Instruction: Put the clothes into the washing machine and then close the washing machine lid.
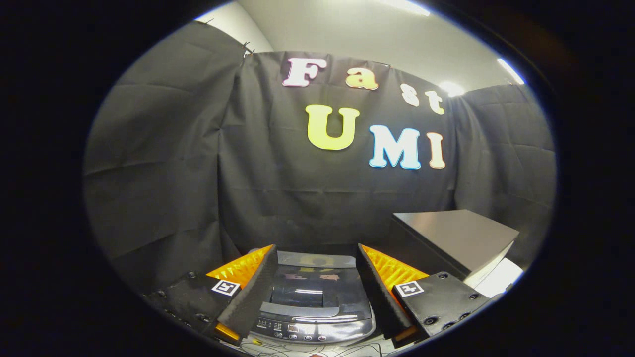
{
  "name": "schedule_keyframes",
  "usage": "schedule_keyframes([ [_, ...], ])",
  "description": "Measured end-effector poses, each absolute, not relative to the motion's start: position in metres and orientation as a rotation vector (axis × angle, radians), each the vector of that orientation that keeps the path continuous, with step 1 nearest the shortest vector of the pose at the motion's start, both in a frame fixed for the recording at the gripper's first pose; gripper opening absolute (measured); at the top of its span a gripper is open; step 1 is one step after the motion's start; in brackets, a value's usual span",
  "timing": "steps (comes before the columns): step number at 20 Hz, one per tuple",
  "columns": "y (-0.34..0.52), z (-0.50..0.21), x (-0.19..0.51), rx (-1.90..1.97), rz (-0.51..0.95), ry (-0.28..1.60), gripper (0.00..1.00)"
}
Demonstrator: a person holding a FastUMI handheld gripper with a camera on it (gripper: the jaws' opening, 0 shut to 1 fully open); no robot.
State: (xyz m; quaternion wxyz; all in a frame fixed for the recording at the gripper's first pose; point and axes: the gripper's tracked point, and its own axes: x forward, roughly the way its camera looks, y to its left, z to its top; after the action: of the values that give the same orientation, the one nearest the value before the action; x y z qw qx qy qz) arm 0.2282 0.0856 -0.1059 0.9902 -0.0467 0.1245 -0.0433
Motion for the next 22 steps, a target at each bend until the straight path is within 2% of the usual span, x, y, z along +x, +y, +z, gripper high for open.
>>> schedule_keyframes([
  [11,0.065,-0.029,0.135,-0.044,-0.049,0.122,0.98],
  [22,0.063,-0.009,0.086,-0.007,-0.019,0.081,0.98],
])
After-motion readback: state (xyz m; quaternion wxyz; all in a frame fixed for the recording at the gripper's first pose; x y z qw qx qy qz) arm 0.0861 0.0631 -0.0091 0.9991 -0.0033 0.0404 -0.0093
